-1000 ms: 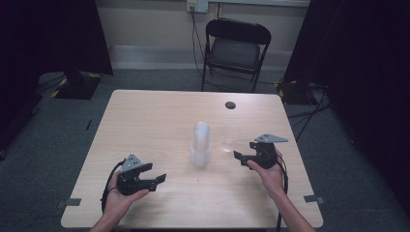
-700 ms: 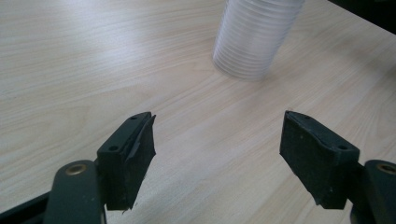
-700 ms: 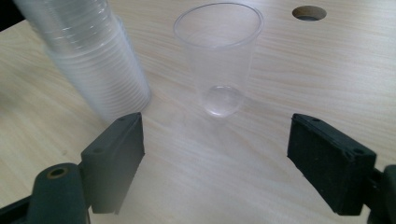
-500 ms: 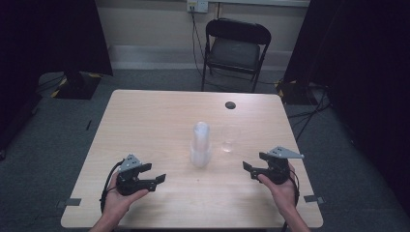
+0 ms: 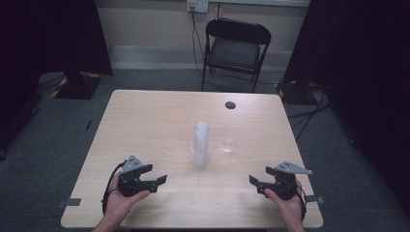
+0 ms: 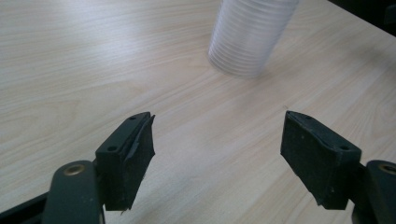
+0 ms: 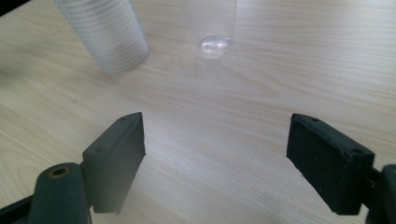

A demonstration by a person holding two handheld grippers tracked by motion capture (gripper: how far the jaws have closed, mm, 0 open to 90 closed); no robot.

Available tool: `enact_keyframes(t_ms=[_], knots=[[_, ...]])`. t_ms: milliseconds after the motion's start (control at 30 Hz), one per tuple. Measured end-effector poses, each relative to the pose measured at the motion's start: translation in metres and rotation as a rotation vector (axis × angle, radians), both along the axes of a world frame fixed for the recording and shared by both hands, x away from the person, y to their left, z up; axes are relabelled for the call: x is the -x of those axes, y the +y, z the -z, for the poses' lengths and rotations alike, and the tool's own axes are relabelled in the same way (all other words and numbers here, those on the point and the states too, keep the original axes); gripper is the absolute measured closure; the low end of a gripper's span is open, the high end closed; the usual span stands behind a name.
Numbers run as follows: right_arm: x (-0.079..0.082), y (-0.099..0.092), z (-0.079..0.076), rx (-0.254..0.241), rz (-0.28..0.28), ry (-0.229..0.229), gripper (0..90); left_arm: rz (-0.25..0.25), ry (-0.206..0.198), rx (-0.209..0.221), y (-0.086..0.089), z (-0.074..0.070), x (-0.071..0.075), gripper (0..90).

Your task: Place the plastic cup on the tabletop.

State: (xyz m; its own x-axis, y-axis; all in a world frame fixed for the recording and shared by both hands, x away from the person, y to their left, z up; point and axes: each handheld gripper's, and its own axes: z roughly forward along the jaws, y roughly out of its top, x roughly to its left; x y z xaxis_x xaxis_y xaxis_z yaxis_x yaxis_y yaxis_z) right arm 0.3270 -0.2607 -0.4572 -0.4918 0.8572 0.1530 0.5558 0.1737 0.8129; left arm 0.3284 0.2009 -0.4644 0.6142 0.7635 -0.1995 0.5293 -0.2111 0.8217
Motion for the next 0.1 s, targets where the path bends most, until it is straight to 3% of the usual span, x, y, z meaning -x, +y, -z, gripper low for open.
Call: enact_keyframes(t_ms=[100], knots=[[-0.0008,0.0013,0.0001,0.007,-0.003,-0.001,19.0,0.003,-0.006,-0.003,-0.0005,-0.0004,0.0001,25.6]])
